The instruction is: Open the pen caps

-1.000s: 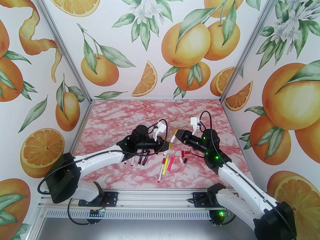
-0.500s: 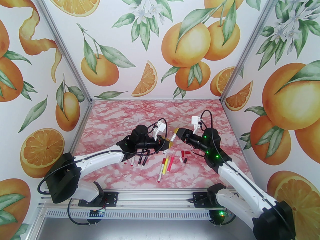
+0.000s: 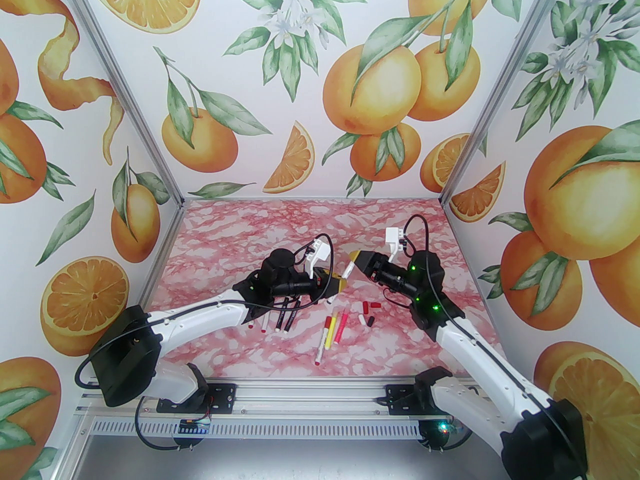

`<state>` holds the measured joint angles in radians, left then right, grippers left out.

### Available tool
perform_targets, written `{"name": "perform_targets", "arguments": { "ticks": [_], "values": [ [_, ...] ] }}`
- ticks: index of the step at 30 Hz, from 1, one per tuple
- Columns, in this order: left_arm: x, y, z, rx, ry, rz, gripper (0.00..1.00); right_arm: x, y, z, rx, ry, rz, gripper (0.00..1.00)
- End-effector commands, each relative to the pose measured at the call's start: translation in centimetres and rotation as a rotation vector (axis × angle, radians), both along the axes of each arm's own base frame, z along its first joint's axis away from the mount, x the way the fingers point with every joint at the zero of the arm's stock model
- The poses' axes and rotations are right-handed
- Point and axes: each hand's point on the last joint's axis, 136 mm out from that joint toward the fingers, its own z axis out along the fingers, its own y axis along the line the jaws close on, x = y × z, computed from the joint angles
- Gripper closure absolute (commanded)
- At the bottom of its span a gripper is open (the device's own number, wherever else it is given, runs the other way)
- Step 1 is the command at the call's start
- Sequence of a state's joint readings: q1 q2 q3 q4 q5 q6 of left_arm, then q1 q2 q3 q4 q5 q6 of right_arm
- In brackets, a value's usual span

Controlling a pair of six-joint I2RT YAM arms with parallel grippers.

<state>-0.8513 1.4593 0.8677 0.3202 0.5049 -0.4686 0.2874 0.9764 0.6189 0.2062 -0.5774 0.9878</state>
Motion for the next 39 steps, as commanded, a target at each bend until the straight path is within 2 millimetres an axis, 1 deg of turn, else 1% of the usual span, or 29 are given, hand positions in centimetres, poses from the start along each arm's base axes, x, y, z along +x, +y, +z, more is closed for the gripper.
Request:
{"name": "perform_targets", "arguments": {
  "ticks": [1,4,12,14,17,19,22,25,28,32,36,39],
  "values": [
    [-8.6,0.8,-6.9,0.18,0.261,-0.293,1.0,4.6,-7.5,11.3,0.108,-0.347,-0.403,1.0],
    [-8.6,0.8,-7.1,0.18,0.271,-0.296,1.0,4.8,-7.5,11.6,0.107,-0.353,-0.401,1.0],
    [-8.8,0.5,-7.2,0.178,0.277,-0.308,1.0,4.9,-7.7,11.6,0.104,-0.356,-0.404,1.0],
    [-8.7,0.5,-6.9,0.175,0.269,-0.305,1.0,4.9,-7.8,11.6,0.1,-0.355,-0.404,1.0],
    [-8.2,0.6,-6.5,0.181,0.25,-0.273,1.0,5.0,-7.8,10.8,0.066,-0.335,-0.402,1.0],
    [-7.7,0.8,-6.0,0.179,0.233,-0.241,1.0,4.9,-7.8,9.5,0.019,-0.306,-0.402,1.0],
    [-6.5,1.4,-5.0,0.17,0.197,-0.17,1.0,4.4,-7.9,6.9,-0.09,-0.231,-0.393,1.0],
    [-5.1,2.6,-4.5,0.189,0.154,-0.07,1.0,3.3,-8.2,3.7,-0.221,-0.136,-0.377,1.0],
    [-3.5,4.3,-4.1,0.208,0.117,0.041,1.0,1.5,-9.1,-0.1,-0.359,-0.001,-0.372,1.0],
    [-1.9,6.6,-4.3,0.242,0.083,0.179,1.0,-1.5,-9.6,-6.4,-0.497,0.199,-0.323,1.0],
    [-1.6,7.7,-5.1,0.263,0.105,0.207,1.0,-4.8,-9.6,-11.7,-0.609,0.365,-0.273,1.0],
    [-1.8,7.9,-5.6,0.28,0.115,0.205,1.0,-6.6,-9.7,-14.8,-0.677,0.455,-0.257,1.0]
  ]
}}
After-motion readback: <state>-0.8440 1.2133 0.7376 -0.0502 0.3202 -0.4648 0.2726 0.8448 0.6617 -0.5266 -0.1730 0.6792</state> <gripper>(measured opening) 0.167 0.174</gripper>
